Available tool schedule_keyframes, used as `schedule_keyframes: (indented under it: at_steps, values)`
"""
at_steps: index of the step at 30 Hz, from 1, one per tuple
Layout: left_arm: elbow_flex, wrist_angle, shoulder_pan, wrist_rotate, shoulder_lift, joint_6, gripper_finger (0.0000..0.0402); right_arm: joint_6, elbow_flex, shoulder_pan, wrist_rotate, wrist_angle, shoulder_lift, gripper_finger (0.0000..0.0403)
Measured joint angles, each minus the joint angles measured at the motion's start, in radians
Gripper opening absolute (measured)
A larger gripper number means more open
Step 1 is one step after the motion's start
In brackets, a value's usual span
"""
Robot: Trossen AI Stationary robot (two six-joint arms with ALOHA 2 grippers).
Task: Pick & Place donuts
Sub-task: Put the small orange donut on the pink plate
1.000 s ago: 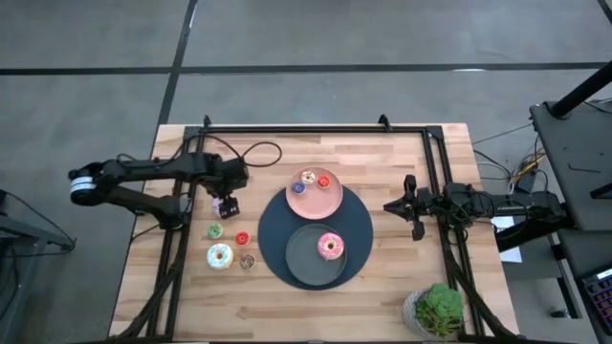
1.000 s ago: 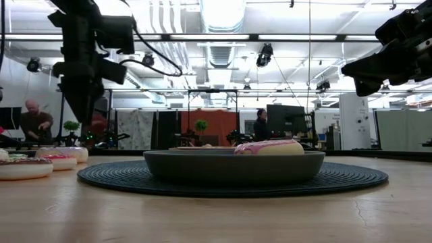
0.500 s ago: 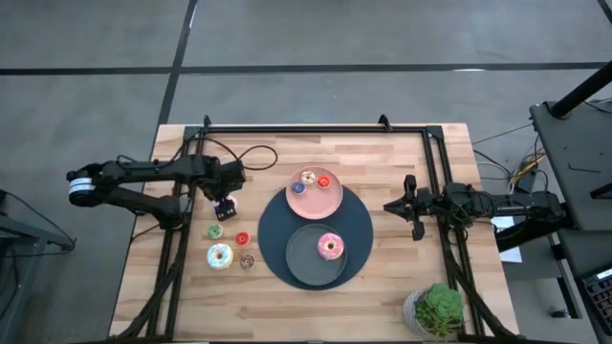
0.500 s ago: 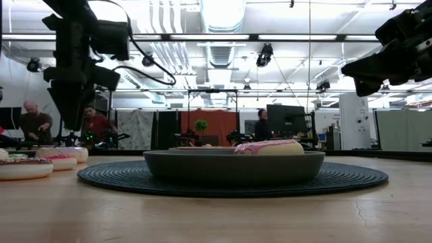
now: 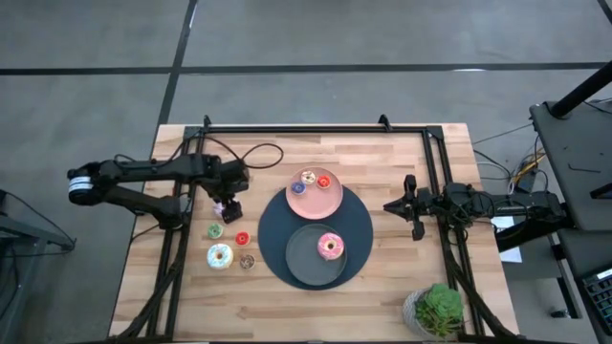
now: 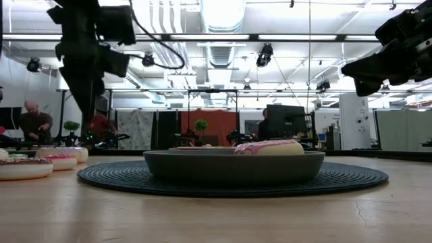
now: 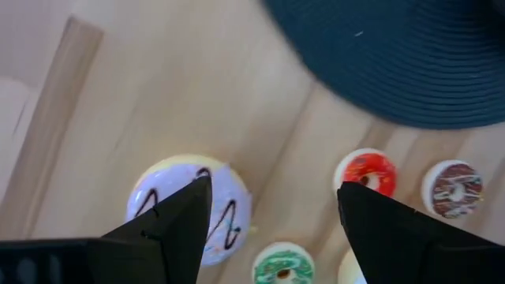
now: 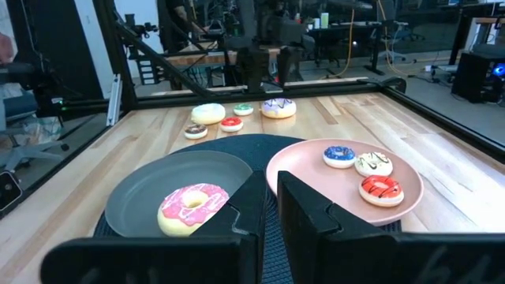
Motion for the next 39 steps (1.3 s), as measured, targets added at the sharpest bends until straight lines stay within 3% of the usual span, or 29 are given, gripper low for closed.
schedule_keyframes:
  at_steps: [22,39]
  values:
    - [0.025,0.105,-0.3,-0.006,0.0,0.01,0.0245,0.0,0.0,0.0,0.0,0.0,0.0,0.0029]
    - [-0.07,0.179,-0.459,-0.042,0.029,0.082,0.0245,0.0,0.0,0.0,0.0,0.0,0.0,0.0029]
